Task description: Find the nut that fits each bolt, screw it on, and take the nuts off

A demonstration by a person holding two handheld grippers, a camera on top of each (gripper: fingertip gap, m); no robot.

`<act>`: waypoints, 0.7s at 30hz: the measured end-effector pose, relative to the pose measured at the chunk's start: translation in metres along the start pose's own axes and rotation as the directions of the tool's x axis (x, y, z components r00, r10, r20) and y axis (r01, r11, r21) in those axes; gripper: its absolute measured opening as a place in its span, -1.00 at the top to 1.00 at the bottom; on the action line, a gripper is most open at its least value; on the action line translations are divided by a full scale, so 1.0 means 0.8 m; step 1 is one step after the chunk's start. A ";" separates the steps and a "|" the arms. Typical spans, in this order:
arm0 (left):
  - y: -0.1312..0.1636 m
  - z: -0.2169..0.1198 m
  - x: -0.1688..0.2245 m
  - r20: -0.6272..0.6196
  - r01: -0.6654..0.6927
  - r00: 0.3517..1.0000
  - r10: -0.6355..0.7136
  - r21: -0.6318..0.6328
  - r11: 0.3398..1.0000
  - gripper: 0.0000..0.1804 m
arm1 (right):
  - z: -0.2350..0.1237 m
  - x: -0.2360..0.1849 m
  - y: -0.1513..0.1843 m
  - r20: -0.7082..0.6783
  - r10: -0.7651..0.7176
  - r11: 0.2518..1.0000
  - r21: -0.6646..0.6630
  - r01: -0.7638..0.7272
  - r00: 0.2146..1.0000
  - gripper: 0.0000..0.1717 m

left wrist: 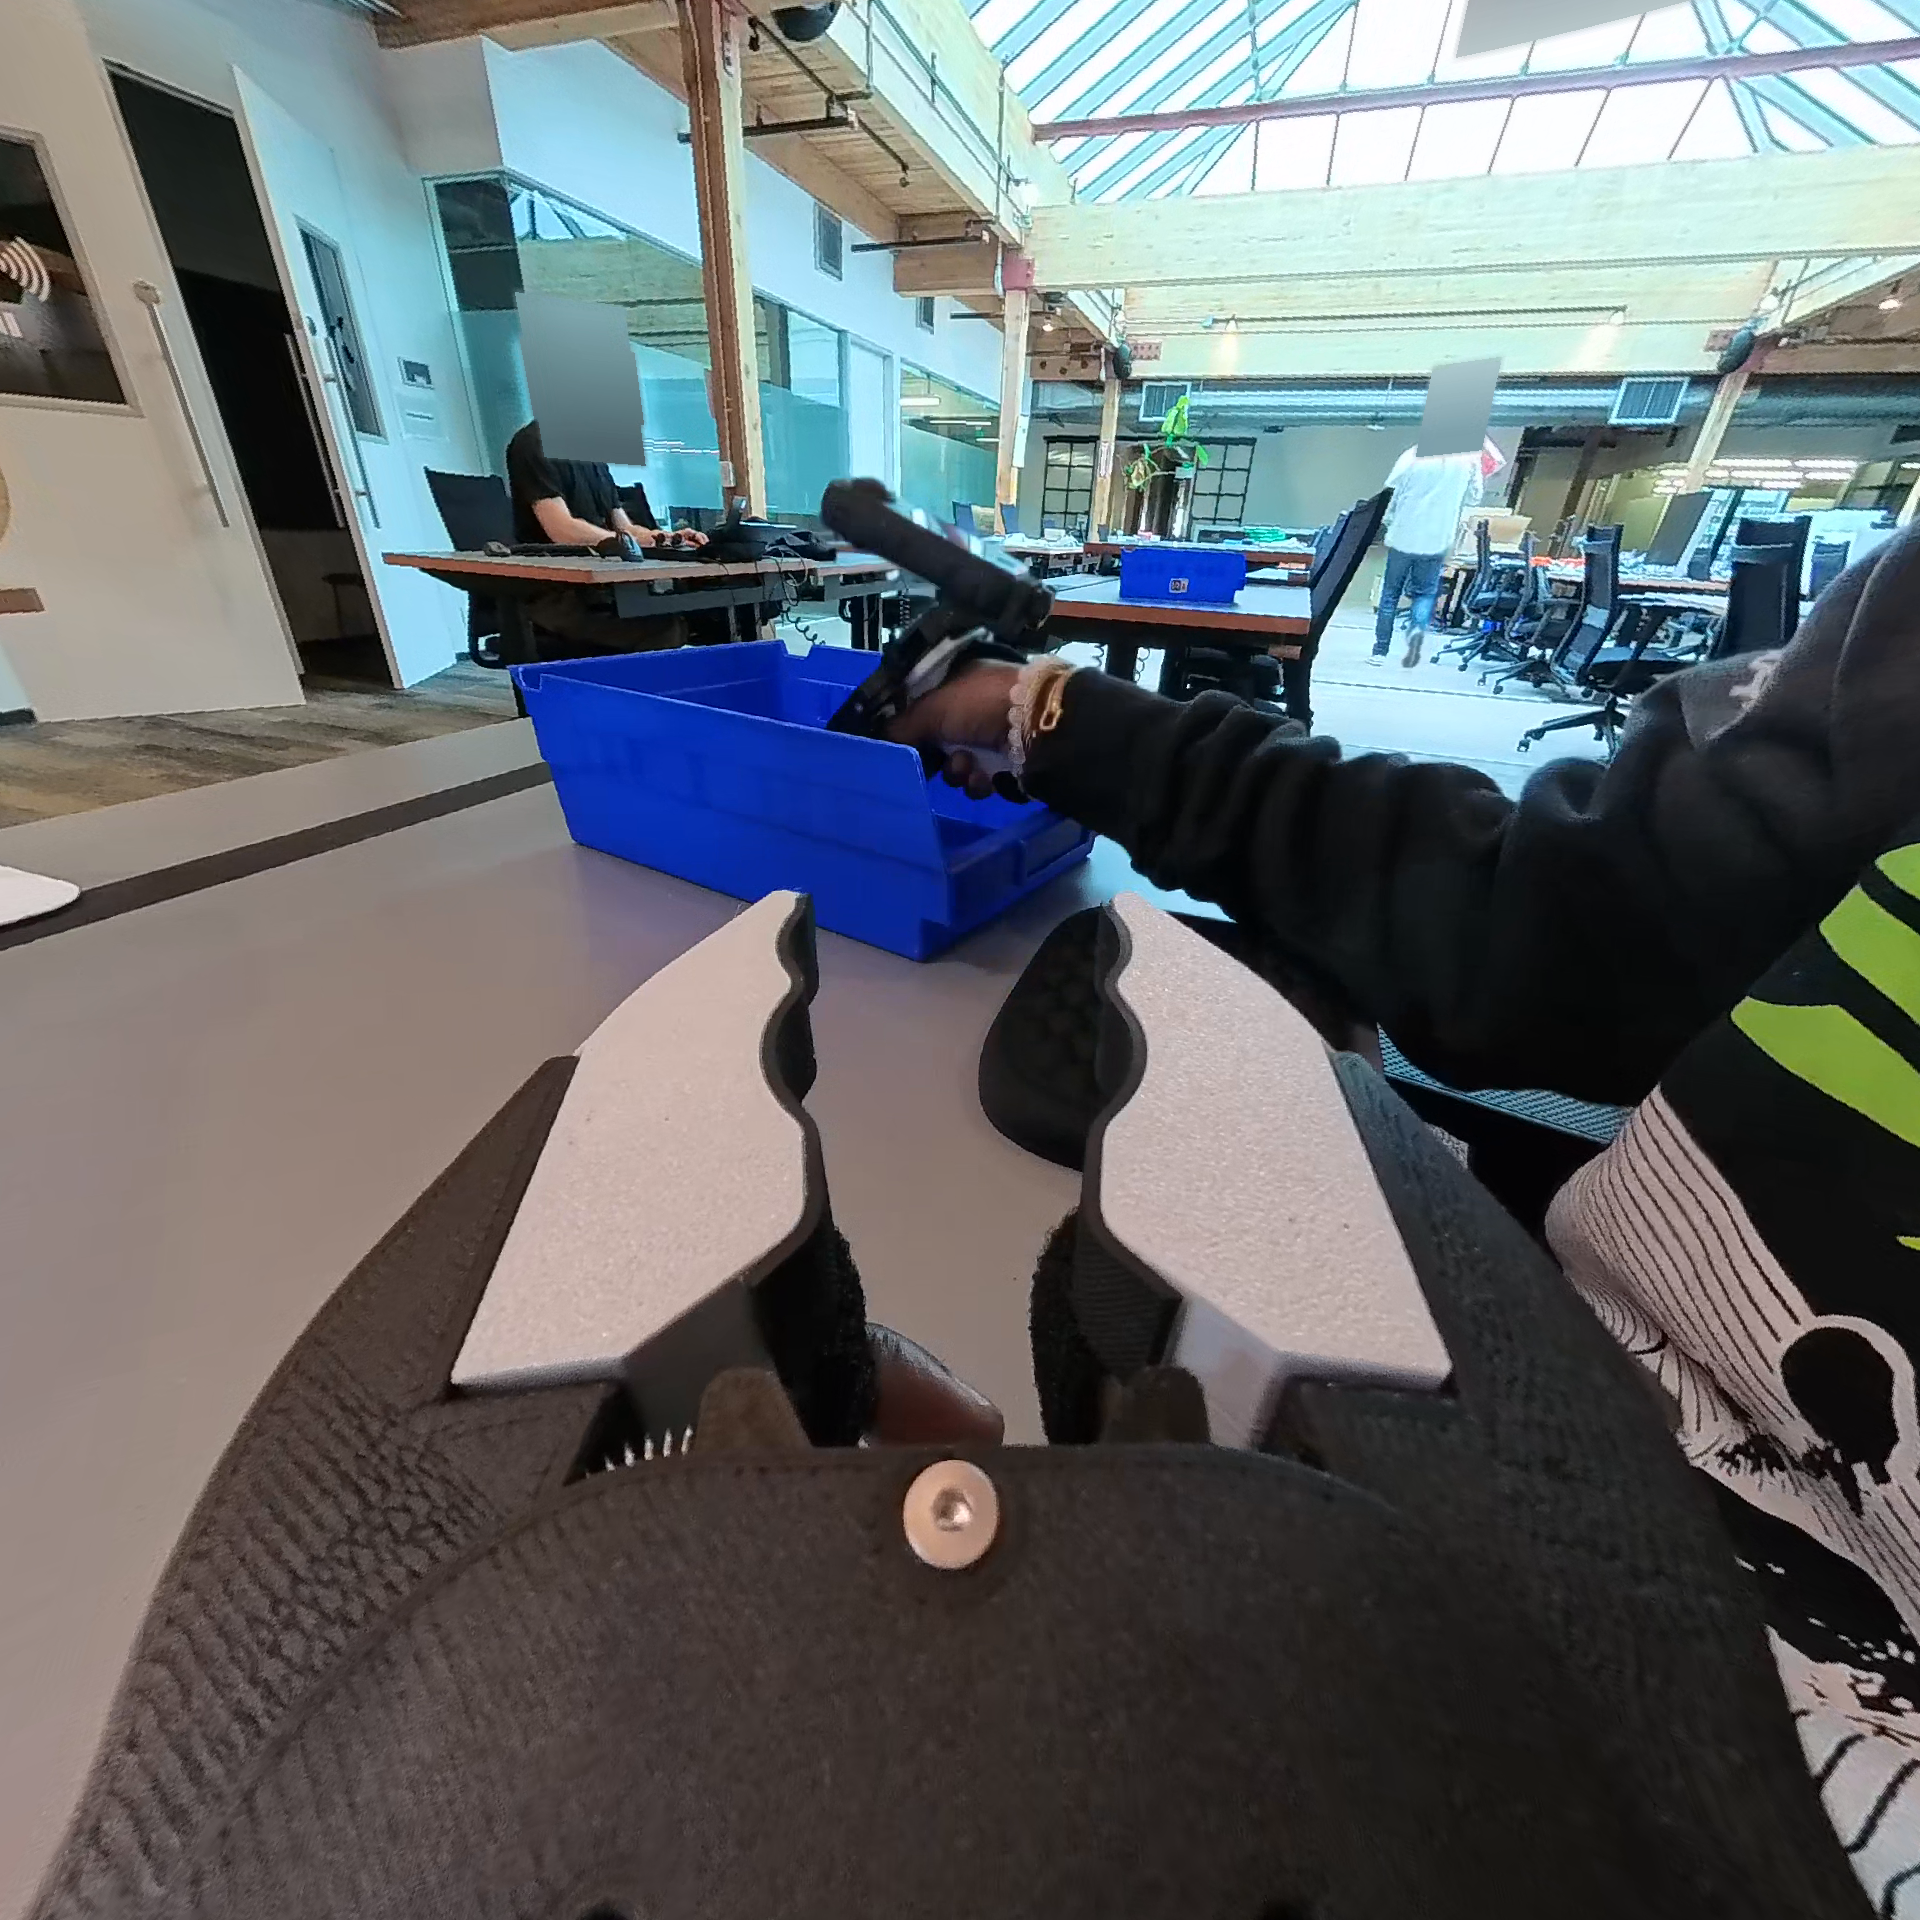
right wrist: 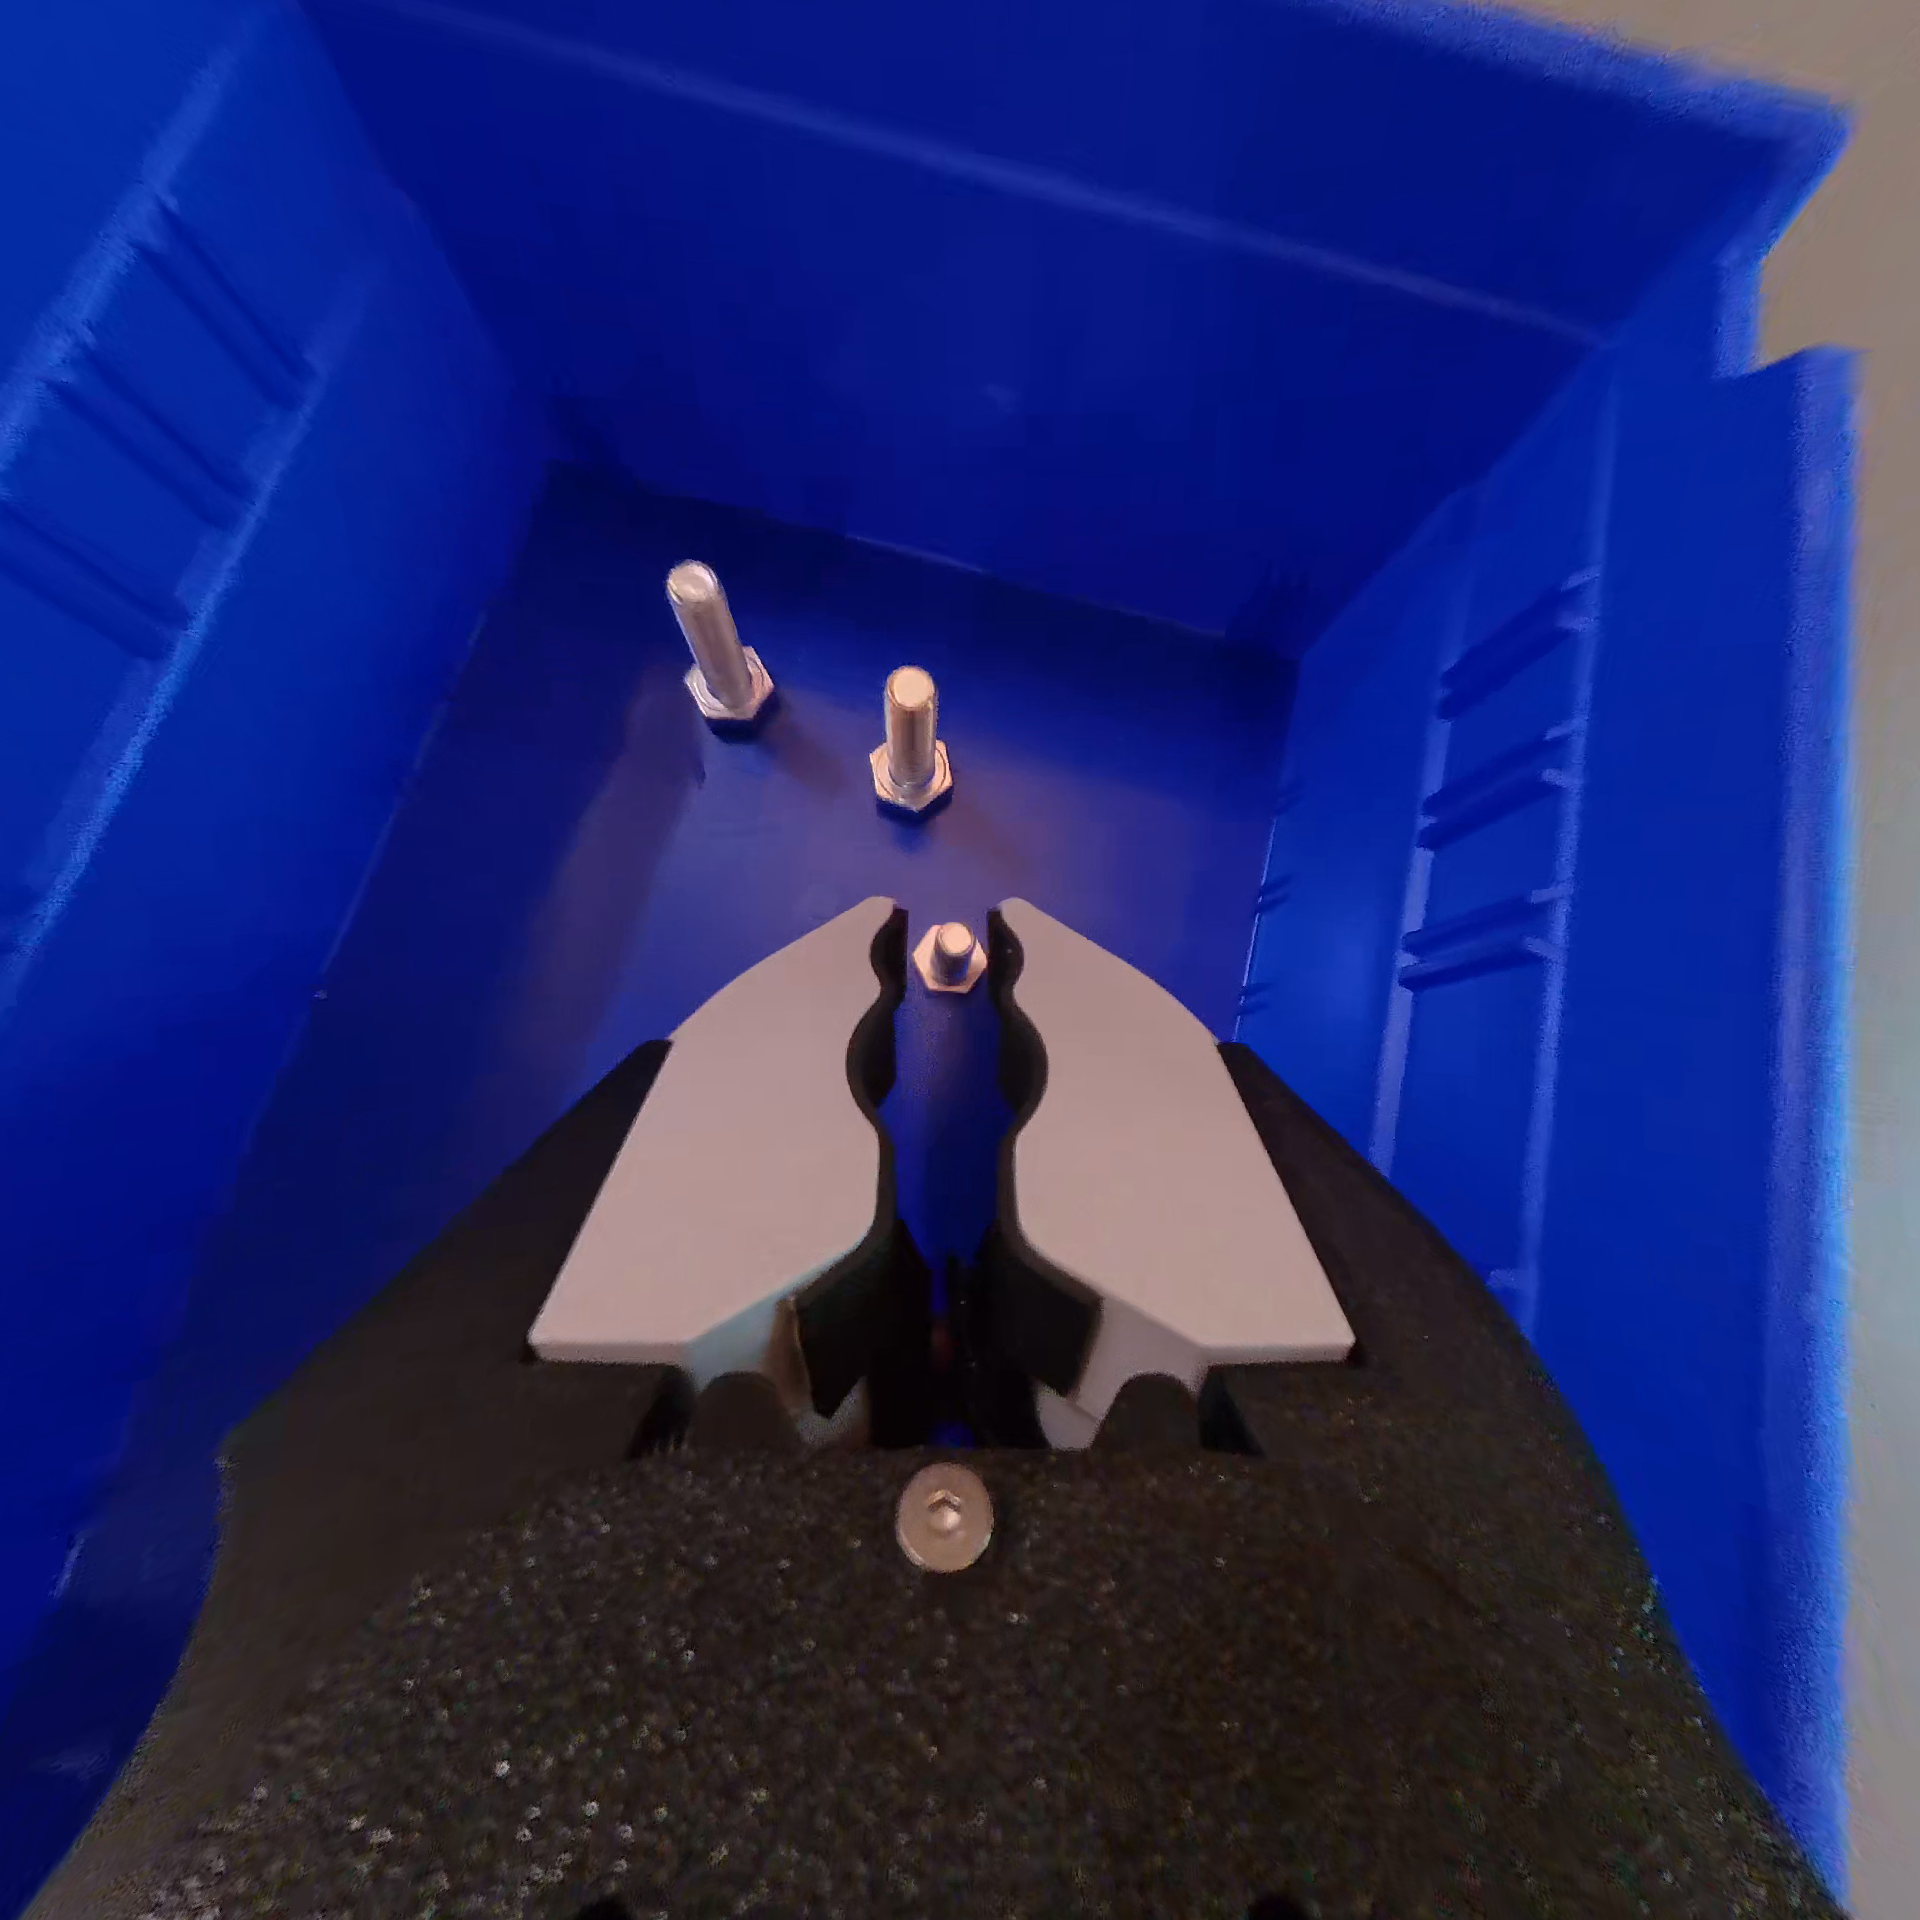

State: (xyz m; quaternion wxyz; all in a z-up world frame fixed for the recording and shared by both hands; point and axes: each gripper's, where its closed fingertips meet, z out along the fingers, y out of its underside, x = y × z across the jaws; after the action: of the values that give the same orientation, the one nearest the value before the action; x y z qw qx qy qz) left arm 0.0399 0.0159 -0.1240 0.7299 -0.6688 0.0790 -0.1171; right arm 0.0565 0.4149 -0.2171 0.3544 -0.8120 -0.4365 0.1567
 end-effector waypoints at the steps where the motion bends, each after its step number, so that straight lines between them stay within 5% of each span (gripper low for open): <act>1: 0.000 0.000 0.000 0.001 0.001 1.000 -0.001 -0.001 1.000 0.43 | -0.008 -0.002 -0.007 0.000 0.002 0.999 0.033 -0.002 1.000 0.81; 9: 0.001 0.000 -0.002 0.005 0.009 1.000 -0.009 -0.005 1.000 0.43 | -0.146 -0.101 -0.056 0.154 -0.100 0.901 0.433 0.024 0.983 0.40; 15: 0.002 0.001 -0.003 0.014 0.013 1.000 -0.013 -0.010 1.000 0.43 | -0.214 -0.188 -0.015 0.252 -0.211 0.802 0.597 0.019 0.944 0.31; 21: 0.001 0.000 0.001 0.007 0.019 1.000 -0.019 -0.035 0.999 0.43 | -0.207 -0.228 0.041 0.267 -0.288 0.785 0.617 0.066 0.920 0.32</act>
State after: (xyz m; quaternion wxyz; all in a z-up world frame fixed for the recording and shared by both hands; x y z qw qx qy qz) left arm 0.0410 0.0155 -0.1249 0.7173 -0.6826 0.0722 -0.1202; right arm 0.0652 0.1806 -0.1348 0.5219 -0.5729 -0.4958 0.3918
